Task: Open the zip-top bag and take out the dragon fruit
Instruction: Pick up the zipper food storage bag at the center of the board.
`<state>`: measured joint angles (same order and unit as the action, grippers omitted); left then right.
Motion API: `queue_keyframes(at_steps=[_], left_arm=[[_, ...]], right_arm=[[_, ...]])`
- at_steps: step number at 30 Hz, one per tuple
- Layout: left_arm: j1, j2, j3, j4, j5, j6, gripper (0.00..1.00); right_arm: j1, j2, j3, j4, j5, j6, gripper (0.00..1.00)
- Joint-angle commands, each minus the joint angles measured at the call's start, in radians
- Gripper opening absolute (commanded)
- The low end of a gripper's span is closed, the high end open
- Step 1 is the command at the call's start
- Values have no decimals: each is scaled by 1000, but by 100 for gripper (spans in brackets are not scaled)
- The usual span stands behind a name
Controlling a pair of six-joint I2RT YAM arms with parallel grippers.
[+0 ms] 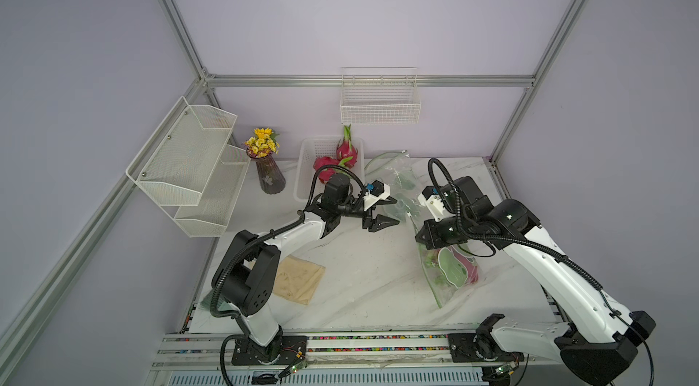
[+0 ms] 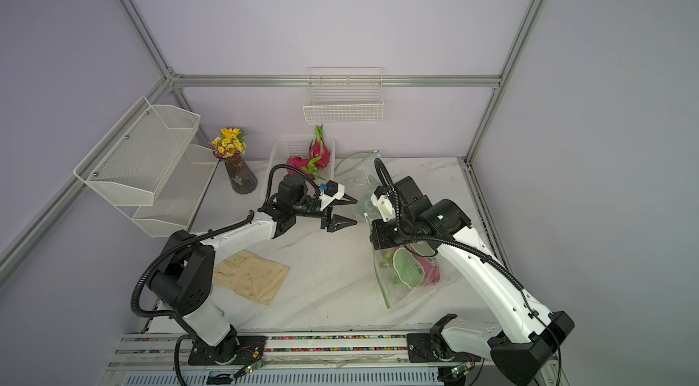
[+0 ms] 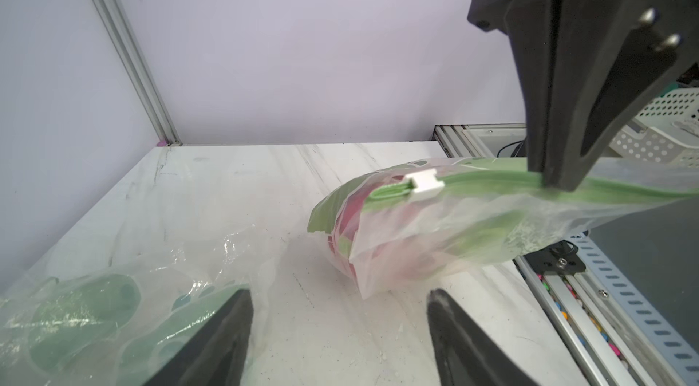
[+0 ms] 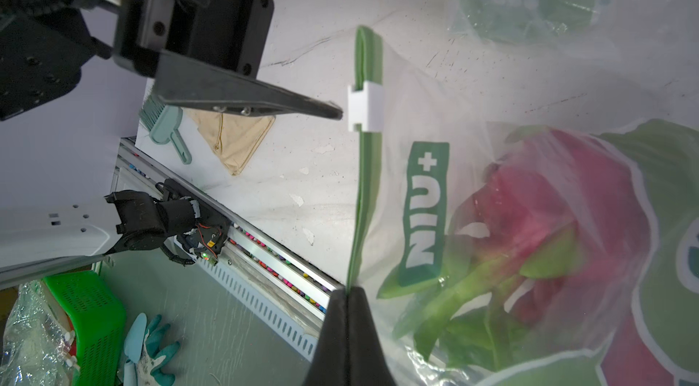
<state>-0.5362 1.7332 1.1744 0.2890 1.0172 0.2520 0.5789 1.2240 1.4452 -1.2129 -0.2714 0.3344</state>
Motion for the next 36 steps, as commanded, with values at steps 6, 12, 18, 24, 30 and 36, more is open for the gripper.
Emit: queue_keyframes(at_steps=[6, 12, 18, 24, 30, 36], left_arm=[[-48, 23, 115, -89, 127, 200, 70], [-69, 41, 132, -4, 146, 175, 56], [-67, 62, 180, -46, 149, 170, 18], [-64, 9, 167, -60, 116, 160, 0], [-68, -56, 260, -275, 23, 91, 0], [-94, -158, 249, -343, -100, -34, 0]], right_arm=[[6, 28, 91, -51, -31, -53, 0], [6, 33, 106, -57, -31, -55, 0], [6, 25, 146, -77, -11, -55, 0], [6, -3, 193, -78, 83, -65, 0], [6, -67, 240, -37, 221, -111, 27], [6, -142, 195, 86, 257, -167, 42]])
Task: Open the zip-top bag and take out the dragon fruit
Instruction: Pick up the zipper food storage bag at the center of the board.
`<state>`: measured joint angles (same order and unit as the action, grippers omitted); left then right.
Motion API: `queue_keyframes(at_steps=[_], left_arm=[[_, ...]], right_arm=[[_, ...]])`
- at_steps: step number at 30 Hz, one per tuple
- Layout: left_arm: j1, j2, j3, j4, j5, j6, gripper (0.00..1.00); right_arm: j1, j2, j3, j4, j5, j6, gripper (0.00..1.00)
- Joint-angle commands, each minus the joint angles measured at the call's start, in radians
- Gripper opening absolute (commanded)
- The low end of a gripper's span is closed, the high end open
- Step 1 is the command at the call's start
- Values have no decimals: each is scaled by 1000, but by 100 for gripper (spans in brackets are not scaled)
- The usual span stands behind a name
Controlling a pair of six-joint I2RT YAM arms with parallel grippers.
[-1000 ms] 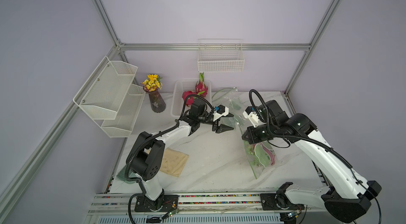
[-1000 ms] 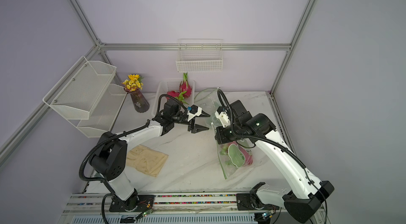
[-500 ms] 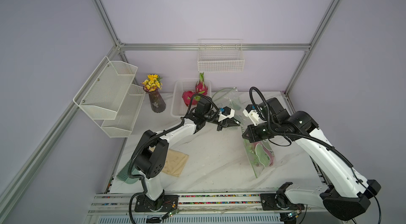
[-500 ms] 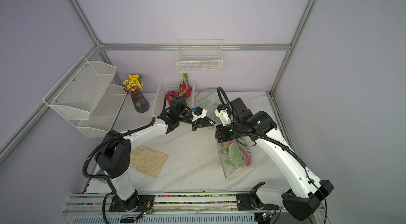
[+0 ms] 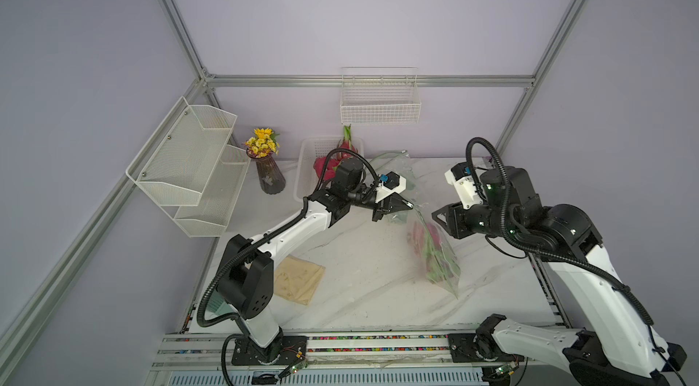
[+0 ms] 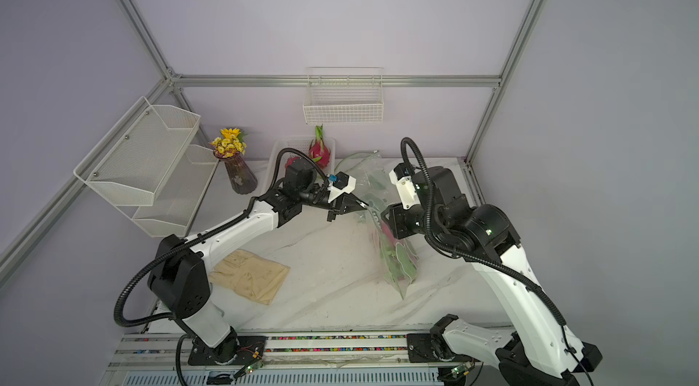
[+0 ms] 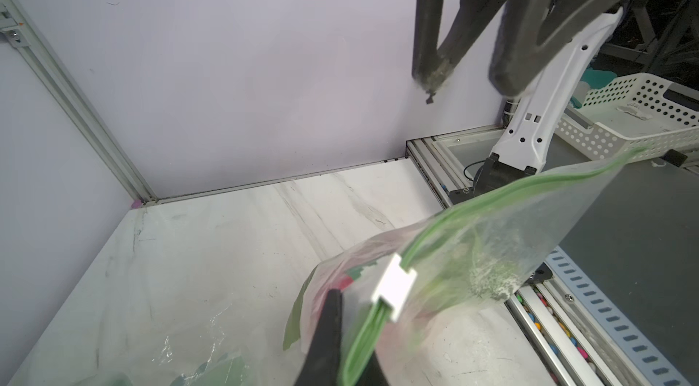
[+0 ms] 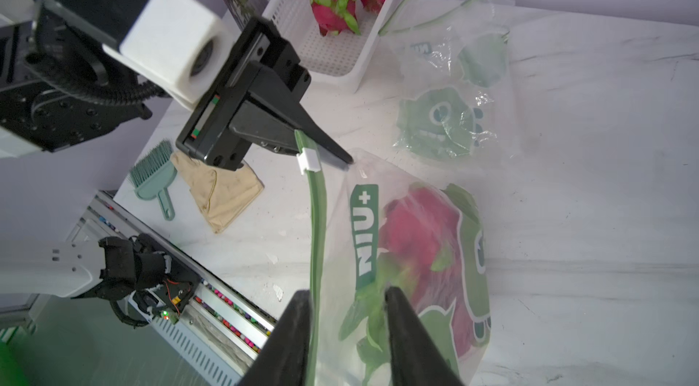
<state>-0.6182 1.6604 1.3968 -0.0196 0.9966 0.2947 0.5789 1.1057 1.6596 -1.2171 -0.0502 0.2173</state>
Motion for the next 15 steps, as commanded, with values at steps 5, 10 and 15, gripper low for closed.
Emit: queue_keyframes(at_steps=[5, 10, 15], left_arm=[[-18, -111, 140, -261, -210, -134, 0], [-18, -109, 221, -451, -212, -69, 0], [-18, -93, 315, -679, -340, 54, 0]], right_arm=[[6, -60, -96, 222, -16, -84, 44], [6, -69, -163, 323, -63, -170, 49], [6, -48, -203, 410, -32, -236, 48]])
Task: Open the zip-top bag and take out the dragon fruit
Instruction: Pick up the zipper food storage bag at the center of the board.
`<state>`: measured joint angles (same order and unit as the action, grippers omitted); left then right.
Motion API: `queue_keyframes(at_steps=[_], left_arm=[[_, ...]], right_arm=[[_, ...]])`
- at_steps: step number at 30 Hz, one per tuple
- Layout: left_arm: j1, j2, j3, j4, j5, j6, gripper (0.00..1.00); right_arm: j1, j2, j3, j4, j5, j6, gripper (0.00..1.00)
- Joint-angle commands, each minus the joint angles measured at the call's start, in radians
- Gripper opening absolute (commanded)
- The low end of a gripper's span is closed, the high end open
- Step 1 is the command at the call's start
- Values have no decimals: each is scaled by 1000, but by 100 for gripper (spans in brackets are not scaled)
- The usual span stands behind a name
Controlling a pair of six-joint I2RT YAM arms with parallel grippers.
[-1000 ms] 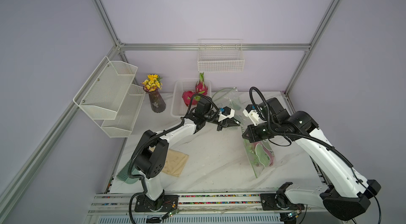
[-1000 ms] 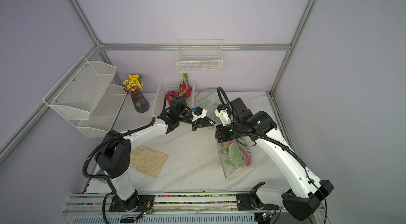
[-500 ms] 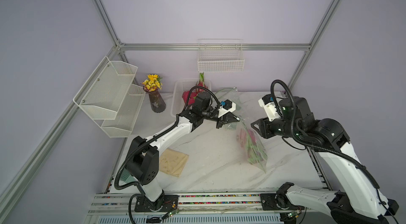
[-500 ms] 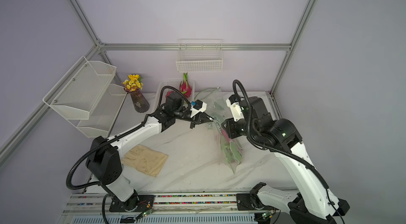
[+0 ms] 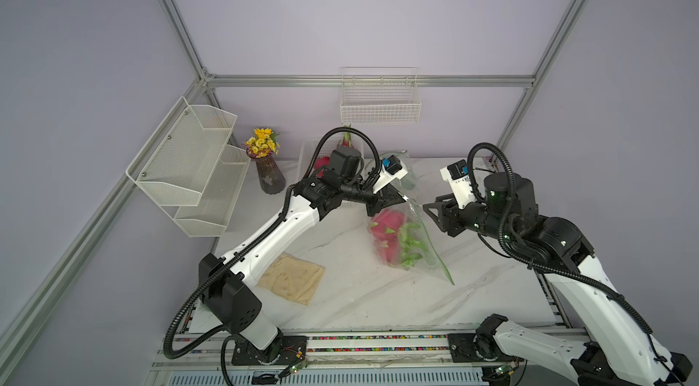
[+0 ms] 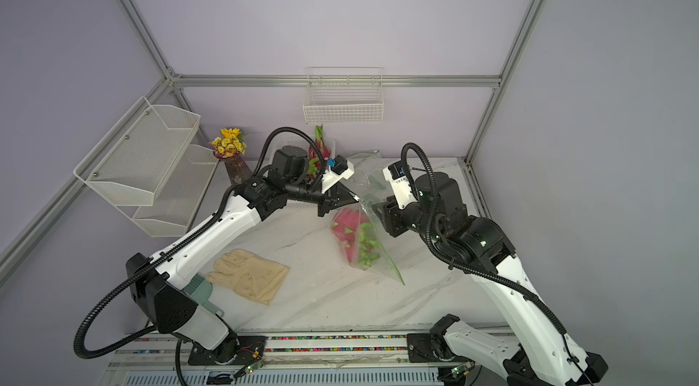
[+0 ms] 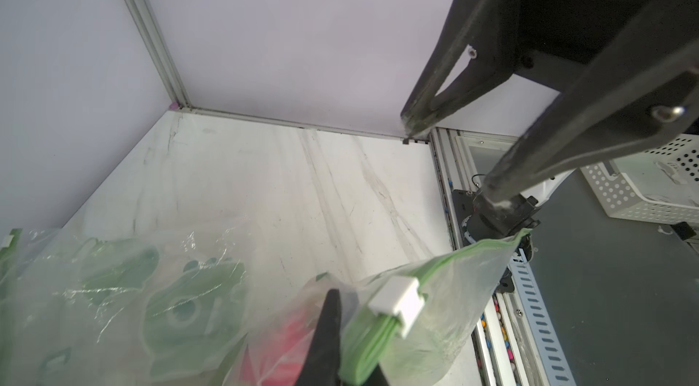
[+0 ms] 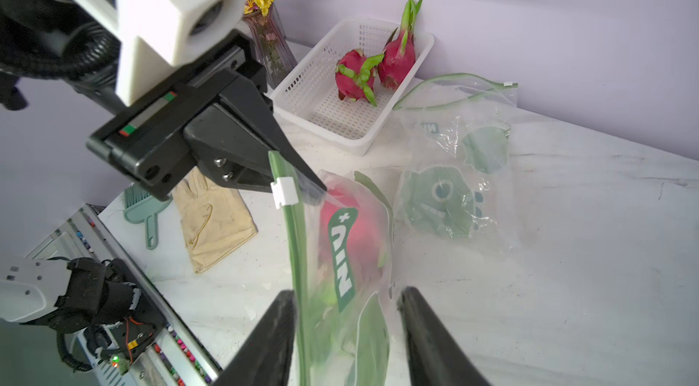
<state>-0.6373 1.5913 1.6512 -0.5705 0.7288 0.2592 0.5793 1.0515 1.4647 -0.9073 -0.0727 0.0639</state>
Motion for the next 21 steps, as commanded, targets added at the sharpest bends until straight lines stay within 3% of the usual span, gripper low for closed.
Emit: queue_keyframes(at_steps=[1, 7, 13, 21], left_arm=[[1, -24, 71, -162, -102, 108, 0], [1, 25, 219, -350, -275, 95, 0], [1, 56, 305, -443, -266, 88, 0], [1, 30, 289, -446, -230, 113, 0]], right_arm=[[6, 10, -20, 119, -33, -92, 48], [6, 13, -90, 243, -225, -151, 48], [5, 27, -155, 359, -327, -202, 52], [4, 86, -190, 436, -159, -296, 50]])
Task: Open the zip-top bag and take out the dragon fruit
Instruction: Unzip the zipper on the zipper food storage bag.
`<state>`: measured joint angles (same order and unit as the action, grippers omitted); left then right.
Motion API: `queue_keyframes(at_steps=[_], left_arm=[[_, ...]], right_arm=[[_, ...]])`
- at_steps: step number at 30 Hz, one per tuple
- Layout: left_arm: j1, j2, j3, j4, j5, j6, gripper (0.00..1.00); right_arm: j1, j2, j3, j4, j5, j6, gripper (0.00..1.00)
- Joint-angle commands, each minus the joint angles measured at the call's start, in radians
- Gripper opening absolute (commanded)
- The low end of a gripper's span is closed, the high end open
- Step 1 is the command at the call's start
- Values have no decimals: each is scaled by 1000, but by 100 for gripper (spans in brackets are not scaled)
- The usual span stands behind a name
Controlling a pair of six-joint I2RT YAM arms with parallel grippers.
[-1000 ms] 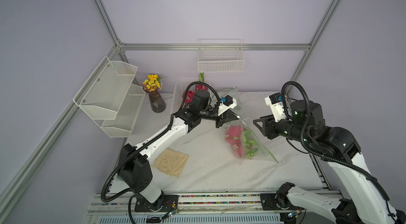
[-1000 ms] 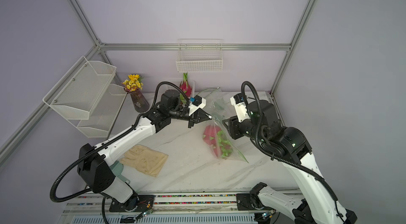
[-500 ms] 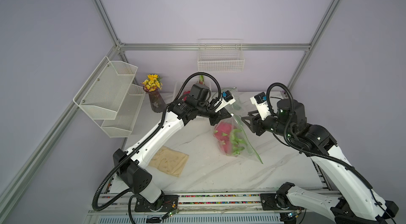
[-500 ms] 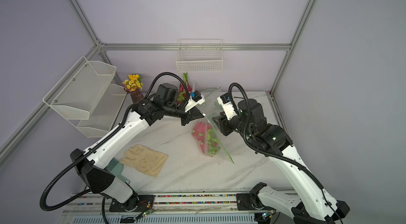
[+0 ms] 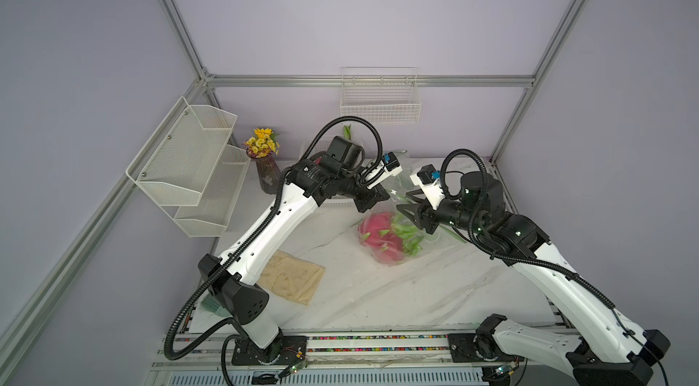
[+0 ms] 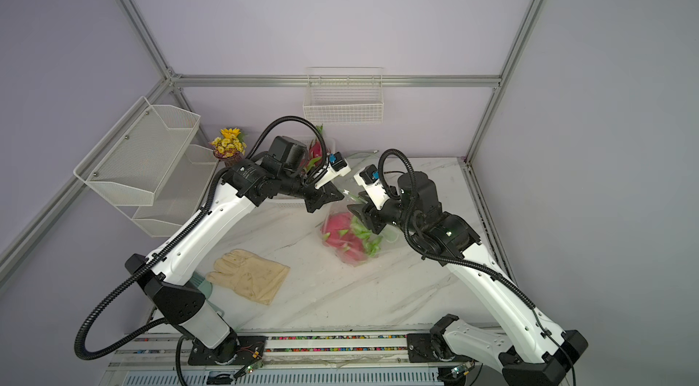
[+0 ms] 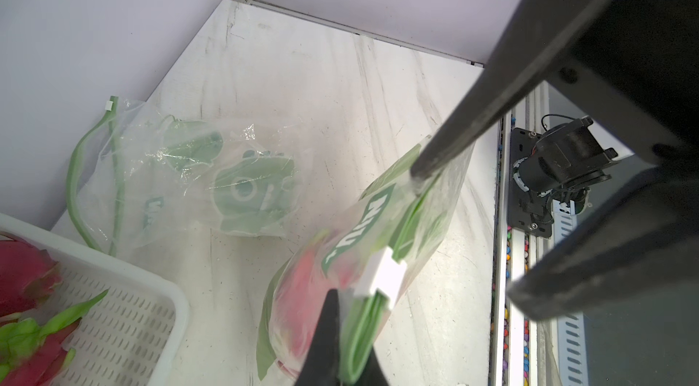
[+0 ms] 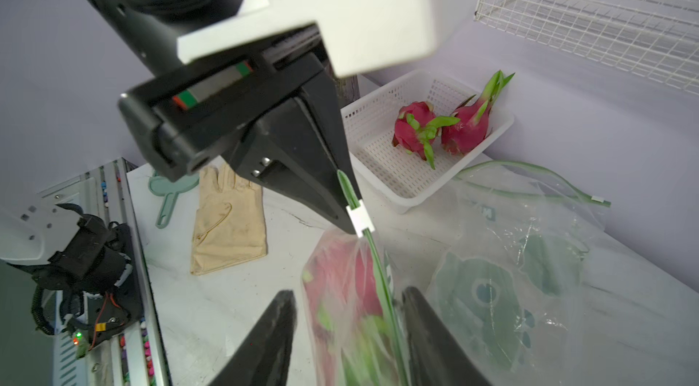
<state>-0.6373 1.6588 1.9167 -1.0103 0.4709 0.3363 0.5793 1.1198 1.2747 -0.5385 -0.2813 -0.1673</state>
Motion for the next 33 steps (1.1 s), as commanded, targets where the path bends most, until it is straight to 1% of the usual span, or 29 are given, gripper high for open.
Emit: queue_keyframes(at_steps=[1, 3, 4, 5, 6, 7, 8, 9, 11, 12, 14, 15, 17, 18, 19, 20, 22, 24, 26, 30, 33], left_arm=[[1, -47, 12, 4, 31, 41, 0], [1, -63, -7, 28, 43, 43, 0], [1, -68, -11, 33, 52, 42, 0], [1, -72, -11, 35, 60, 42, 0], [1, -77, -12, 35, 65, 41, 0], [1, -82, -13, 35, 70, 41, 0], [1, -87, -17, 36, 71, 41, 0], [1, -96, -29, 49, 55, 25, 0], [1, -125, -78, 99, -5, -14, 28], [7, -154, -123, 138, -23, -14, 35], [38, -225, -247, 250, -17, -16, 56], [56, -277, -316, 315, -3, -18, 62], [96, -346, -431, 430, 78, -32, 66], [124, -374, -485, 491, 141, -46, 66], [146, -394, -526, 551, 172, -64, 63], [161, -408, -565, 623, 175, -100, 61], [178, -419, -607, 689, 231, -104, 61], [179, -418, -633, 725, 301, -69, 61], [179, -414, -645, 742, 344, -51, 61], [179, -384, -618, 730, 482, -9, 58], [176, -366, -600, 730, 540, -8, 57]], right_arm=[[2, 31, 9, 68, 51, -64, 51], [-1, 54, 21, 67, 34, -75, 50], [-1, 66, 31, 68, 9, -76, 47], [-1, 75, 38, 63, -18, -77, 41], [-1, 82, 41, 65, -45, -83, 31], [-1, 85, 40, 67, -64, -92, 15], [0, 87, 39, 67, -65, -101, 2], [-4, 86, 36, 67, -61, -111, 0], [-10, 85, 38, 67, -67, -120, 0], [-12, 86, 48, 62, -74, -113, 0], [-13, 80, 60, 56, -99, -110, 0], [-13, 75, 62, 58, -114, -115, 0], [-13, 68, 67, 54, -127, -125, 0], [-12, 64, 70, 45, -133, -133, 0], [-13, 59, 72, 39, -144, -144, 0], [-15, 56, 76, 25, -162, -154, 0], [-16, 57, 99, -23, -207, -178, 0], [-15, 56, 129, -72, -248, -201, 0], [-15, 47, 132, -84, -269, -215, 0], [-15, 30, 126, -91, -285, -240, 0], [-15, 32, 137, -107, -313, -251, 0]])
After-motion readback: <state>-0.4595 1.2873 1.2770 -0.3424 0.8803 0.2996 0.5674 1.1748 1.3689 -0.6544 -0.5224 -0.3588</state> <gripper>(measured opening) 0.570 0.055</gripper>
